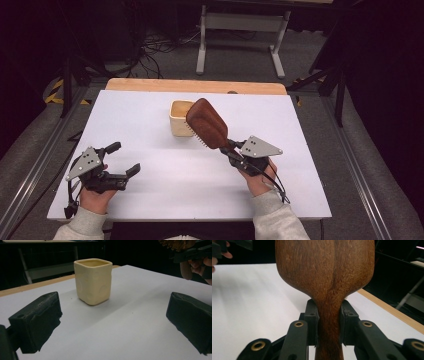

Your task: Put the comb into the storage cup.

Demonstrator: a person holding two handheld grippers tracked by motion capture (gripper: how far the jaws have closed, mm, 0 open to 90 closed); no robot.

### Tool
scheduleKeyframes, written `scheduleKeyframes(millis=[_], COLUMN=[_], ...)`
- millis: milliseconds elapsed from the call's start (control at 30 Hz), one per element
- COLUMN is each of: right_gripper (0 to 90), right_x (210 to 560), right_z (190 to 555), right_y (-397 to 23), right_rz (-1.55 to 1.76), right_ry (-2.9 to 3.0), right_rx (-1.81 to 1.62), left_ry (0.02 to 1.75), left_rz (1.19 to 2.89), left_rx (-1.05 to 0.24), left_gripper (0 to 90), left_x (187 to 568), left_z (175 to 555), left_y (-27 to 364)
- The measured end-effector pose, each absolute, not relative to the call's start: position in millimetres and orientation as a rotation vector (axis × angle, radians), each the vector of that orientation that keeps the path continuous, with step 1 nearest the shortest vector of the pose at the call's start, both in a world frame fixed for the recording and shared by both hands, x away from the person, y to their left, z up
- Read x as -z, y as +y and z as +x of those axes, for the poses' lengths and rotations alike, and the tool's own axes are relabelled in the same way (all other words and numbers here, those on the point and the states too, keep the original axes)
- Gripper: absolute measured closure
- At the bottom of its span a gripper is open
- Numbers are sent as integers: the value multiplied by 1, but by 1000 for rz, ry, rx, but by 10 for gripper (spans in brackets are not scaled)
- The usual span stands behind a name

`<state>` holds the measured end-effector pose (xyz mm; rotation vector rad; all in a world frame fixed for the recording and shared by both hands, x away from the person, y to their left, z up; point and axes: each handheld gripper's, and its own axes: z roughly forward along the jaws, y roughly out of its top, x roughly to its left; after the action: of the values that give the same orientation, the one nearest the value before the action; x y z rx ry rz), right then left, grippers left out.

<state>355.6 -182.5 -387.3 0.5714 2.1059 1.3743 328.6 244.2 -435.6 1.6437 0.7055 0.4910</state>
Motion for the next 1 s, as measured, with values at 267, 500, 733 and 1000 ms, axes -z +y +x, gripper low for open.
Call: scheduleKeyframes(millis=[267, 500, 733, 1000], right_gripper=[723, 724, 724, 723], right_x=[396, 404, 411, 417], right_z=[355, 356, 358, 359], right_y=[-164, -150, -141, -136], right_rz=[536, 534, 544, 560], right_ry=[2096, 2094, 2085, 2075], right_rx=[-1401, -1416, -1430, -1437], left_ry=[696, 678, 650, 616], left_rz=[1637, 1650, 1660, 1670], left_rx=[-446, -411, -390, -361], left_gripper=[2, 4, 4, 2], left_x=[430, 421, 407, 390], left_z=[335, 342, 347, 357], left_y=[240, 236, 227, 209])
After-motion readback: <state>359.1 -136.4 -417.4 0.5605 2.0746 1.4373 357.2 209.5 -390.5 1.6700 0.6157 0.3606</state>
